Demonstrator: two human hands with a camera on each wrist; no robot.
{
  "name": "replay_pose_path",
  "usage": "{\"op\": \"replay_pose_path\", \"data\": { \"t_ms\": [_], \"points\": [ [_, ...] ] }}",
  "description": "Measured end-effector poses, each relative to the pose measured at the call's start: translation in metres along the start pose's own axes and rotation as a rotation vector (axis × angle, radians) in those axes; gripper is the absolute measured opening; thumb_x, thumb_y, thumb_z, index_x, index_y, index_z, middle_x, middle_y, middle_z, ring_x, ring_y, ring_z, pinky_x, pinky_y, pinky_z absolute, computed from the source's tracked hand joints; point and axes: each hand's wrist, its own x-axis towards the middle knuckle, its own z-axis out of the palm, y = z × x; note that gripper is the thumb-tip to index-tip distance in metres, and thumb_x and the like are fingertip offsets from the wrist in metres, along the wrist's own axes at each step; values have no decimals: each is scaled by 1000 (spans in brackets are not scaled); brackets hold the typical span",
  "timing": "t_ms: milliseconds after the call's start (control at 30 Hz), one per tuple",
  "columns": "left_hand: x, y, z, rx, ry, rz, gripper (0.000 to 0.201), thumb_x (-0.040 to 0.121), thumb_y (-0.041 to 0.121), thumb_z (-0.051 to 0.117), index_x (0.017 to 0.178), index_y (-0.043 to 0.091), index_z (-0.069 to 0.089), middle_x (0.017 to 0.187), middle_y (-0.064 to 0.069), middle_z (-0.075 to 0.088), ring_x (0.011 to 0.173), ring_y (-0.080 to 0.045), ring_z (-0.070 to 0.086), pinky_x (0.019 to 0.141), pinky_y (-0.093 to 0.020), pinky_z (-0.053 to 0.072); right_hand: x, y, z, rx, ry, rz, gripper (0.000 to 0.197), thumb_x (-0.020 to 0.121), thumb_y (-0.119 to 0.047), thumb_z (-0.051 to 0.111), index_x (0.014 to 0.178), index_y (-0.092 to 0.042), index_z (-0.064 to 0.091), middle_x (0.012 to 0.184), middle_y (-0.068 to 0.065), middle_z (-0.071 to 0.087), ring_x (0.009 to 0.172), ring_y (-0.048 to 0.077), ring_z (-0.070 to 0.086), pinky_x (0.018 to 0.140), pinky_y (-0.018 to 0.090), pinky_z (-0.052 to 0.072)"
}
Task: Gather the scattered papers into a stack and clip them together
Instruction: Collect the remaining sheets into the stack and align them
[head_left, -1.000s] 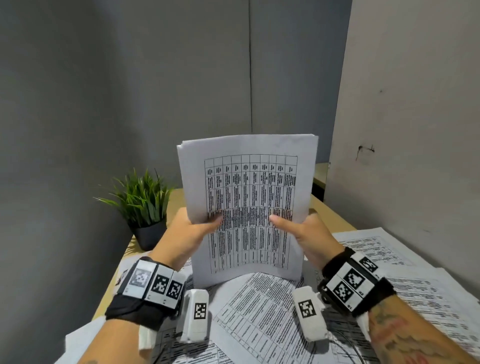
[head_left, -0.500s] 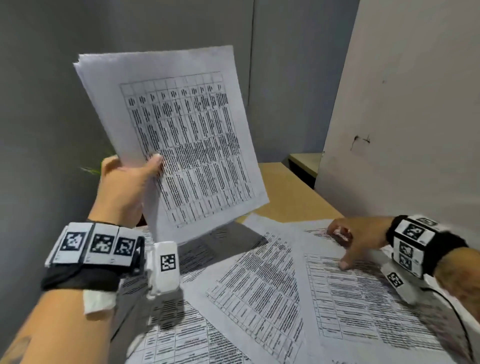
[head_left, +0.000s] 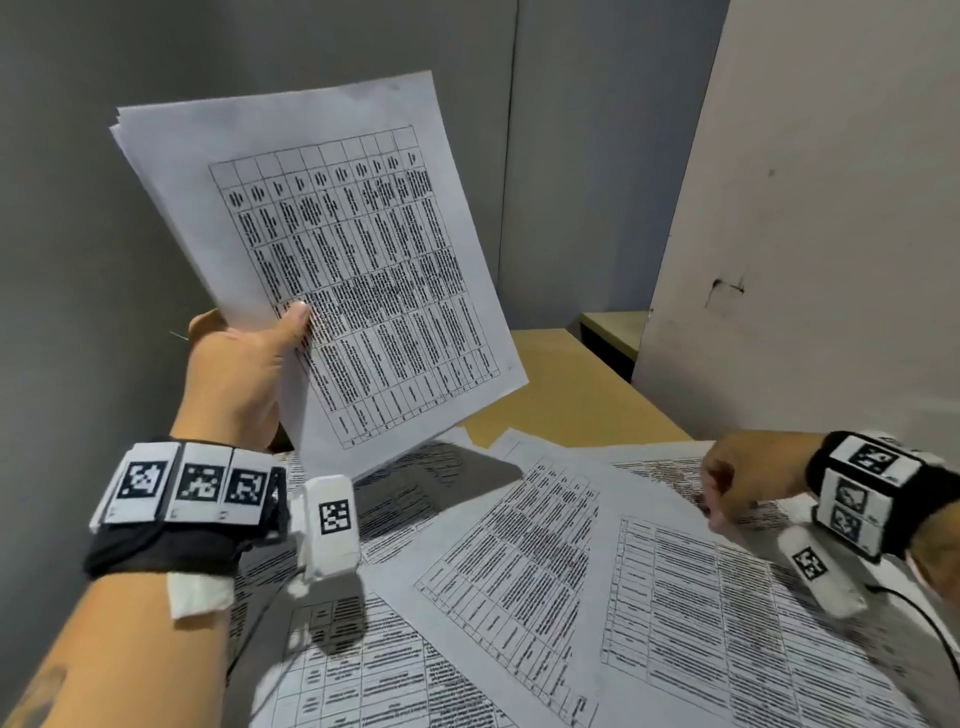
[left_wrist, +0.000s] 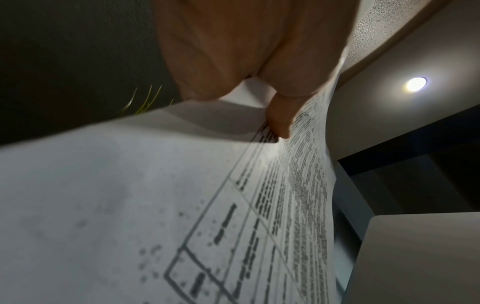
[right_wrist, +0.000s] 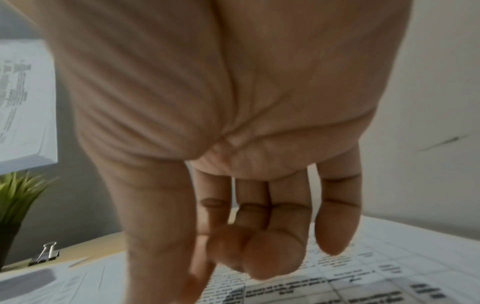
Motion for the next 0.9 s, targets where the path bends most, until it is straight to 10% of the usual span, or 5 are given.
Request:
{"op": "replay_pose_path", "data": {
  "t_ms": [133, 300, 433, 567, 900],
  "points": [
    [0, 4, -5, -12, -24, -20, 37, 66, 38, 82, 70, 12, 56, 85, -12, 59, 92, -24, 59, 101, -45, 49, -14, -3, 5, -51, -20, 21, 69, 50, -68, 84, 98, -25, 62, 88, -13, 60, 72, 3, 53, 65, 16, 42],
    [1, 1, 0, -30, 49, 2, 31, 85, 19, 72, 67, 16, 47, 71, -2, 52, 77, -12, 58, 87, -27, 48, -14, -12, 23, -224, -69, 97, 113, 13, -85, 69, 106, -25, 51, 101, -11, 59, 91, 9, 59, 78, 26, 50],
    [4, 1, -2, -31, 70, 0, 29, 85, 19, 73, 69, 15, 49, 73, -3, 52, 81, -14, 59, 92, -30, 48, -13, -11, 21, -228, -32, 81, 92, 29, -82, 78, 95, -20, 63, 96, -7, 67, 84, 12, 63, 75, 24, 51],
    [6, 1, -7, -47, 49, -5, 24, 83, 16, 75, 71, 11, 54, 85, -10, 58, 95, -23, 64, 103, -39, 48, -14, -9, 16, -174, 116, 61, 45, 64, -37, 90, 99, -29, 62, 84, -11, 60, 68, 0, 55, 57, 12, 43],
    [8, 1, -11, -43, -1, -43, 32, 70, 30, 82, 77, 9, 58, 105, -19, 58, 101, -30, 63, 103, -44, 47, -1, -128, 7, -242, 101, -437, 9, 84, -30, 76, 84, -23, 70, 87, -8, 68, 79, 6, 61, 77, 29, 52]
  ]
}}
